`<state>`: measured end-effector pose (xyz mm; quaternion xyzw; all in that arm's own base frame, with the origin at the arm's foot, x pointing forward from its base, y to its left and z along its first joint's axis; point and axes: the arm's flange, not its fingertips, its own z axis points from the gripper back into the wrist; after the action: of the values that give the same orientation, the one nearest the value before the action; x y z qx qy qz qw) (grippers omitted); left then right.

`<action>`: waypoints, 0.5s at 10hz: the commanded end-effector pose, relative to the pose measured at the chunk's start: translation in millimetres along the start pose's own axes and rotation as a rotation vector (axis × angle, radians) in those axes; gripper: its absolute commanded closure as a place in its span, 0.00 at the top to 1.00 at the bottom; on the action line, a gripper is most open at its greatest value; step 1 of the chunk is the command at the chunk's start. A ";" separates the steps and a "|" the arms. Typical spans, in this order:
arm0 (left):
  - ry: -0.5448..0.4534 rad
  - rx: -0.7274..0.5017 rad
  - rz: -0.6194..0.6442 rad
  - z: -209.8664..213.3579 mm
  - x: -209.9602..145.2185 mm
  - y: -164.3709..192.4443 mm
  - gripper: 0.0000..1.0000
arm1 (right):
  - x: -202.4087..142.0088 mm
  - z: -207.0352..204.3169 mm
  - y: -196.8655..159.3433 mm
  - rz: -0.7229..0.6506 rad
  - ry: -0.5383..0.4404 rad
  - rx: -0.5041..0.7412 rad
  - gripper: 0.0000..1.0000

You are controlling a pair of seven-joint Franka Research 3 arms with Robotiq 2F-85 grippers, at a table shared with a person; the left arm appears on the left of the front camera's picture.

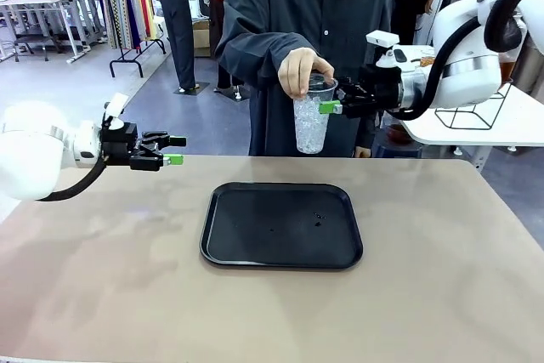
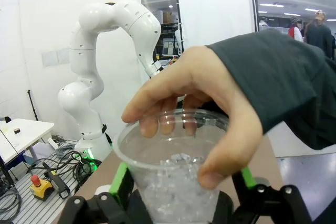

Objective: Pour the drink into the iced cup.
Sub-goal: Open the gripper to release the iced cup you were holding.

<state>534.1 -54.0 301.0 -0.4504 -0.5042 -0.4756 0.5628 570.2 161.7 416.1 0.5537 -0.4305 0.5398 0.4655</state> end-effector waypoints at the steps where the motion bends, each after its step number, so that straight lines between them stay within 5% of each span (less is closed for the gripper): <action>1: -0.001 0.002 -0.005 -0.1 1.6 1.4 1.00 | 0.4 20.3 8.7 -0.016 -0.023 -0.031 1.00; 5: -0.001 0.002 -0.005 -0.1 1.6 1.4 1.00 | -41.7 87.4 39.6 -0.011 0.031 -0.094 1.00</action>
<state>534.1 -53.9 301.0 -0.4504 -0.5042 -0.4756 0.5628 560.3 78.2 384.2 0.5333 -0.4417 0.5174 0.5028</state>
